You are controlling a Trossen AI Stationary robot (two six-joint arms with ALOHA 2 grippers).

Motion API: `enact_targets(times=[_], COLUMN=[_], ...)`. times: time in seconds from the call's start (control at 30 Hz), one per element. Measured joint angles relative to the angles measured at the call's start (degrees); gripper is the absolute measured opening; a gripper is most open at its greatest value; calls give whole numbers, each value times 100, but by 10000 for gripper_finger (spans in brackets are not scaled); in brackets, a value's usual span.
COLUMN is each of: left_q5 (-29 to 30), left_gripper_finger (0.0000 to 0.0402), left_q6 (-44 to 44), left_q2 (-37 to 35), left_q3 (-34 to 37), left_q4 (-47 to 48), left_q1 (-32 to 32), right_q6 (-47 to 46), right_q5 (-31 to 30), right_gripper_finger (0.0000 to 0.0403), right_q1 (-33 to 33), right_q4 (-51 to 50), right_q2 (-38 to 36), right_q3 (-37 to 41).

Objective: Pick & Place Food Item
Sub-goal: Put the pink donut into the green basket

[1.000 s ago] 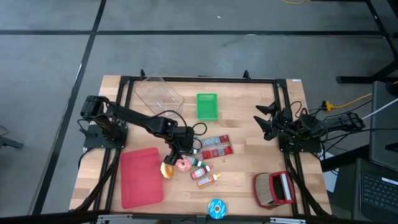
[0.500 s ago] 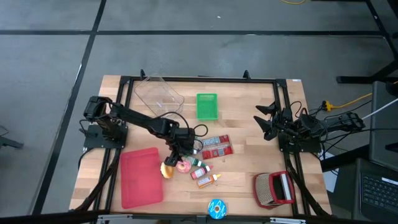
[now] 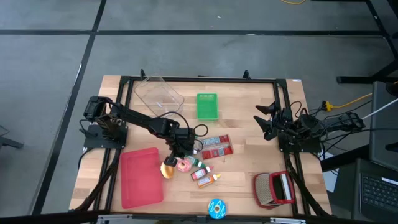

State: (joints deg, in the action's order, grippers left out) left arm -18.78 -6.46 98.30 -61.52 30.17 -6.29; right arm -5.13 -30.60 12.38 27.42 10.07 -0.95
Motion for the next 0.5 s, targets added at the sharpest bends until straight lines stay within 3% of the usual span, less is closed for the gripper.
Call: enact_targets(times=[0.3, 0.5], left_q5=[-96, -301], left_gripper_finger=[5, 7], left_q6=[-231, -471], left_q2=[0, 0], left_q3=[-783, -1494], left_q4=[4, -47], left_q1=[47, 423], right_q6=[2, 2], right_q5=[1, 3], right_gripper_finger=[283, 283], right_q1=[0, 0], right_q4=[0, 2], right_q2=[0, -2], right_q3=[0, 0])
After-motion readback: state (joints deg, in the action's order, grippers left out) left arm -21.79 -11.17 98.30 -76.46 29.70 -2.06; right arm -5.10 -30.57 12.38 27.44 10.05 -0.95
